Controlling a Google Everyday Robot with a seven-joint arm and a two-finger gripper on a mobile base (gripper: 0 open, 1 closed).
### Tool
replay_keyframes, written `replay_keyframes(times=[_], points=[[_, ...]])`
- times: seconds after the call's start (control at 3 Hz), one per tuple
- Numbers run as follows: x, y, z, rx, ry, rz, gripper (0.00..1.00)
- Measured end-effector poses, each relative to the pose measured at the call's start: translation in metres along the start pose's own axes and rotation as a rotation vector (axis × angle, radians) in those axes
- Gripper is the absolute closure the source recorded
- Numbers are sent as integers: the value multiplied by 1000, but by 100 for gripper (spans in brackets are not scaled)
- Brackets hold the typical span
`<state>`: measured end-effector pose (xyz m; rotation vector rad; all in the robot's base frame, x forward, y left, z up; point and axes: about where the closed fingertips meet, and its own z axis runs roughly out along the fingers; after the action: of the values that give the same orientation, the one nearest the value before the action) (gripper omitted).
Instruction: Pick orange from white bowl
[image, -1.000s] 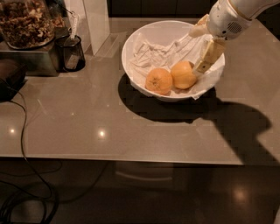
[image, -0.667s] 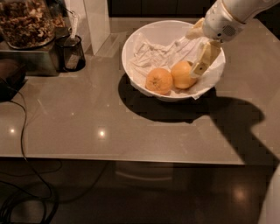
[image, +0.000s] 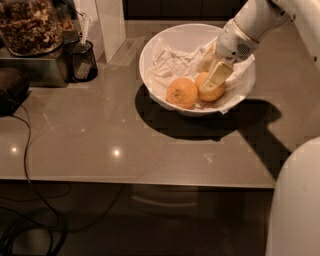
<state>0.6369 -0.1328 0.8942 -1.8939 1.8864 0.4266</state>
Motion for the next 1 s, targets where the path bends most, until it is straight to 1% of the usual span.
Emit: replay_keyframes(times=[0.33, 0.67, 1.0], points=[[1, 2, 18, -54, -15, 10, 45], [1, 2, 17, -54, -15, 10, 37], [4, 3, 27, -89, -13, 19, 29]])
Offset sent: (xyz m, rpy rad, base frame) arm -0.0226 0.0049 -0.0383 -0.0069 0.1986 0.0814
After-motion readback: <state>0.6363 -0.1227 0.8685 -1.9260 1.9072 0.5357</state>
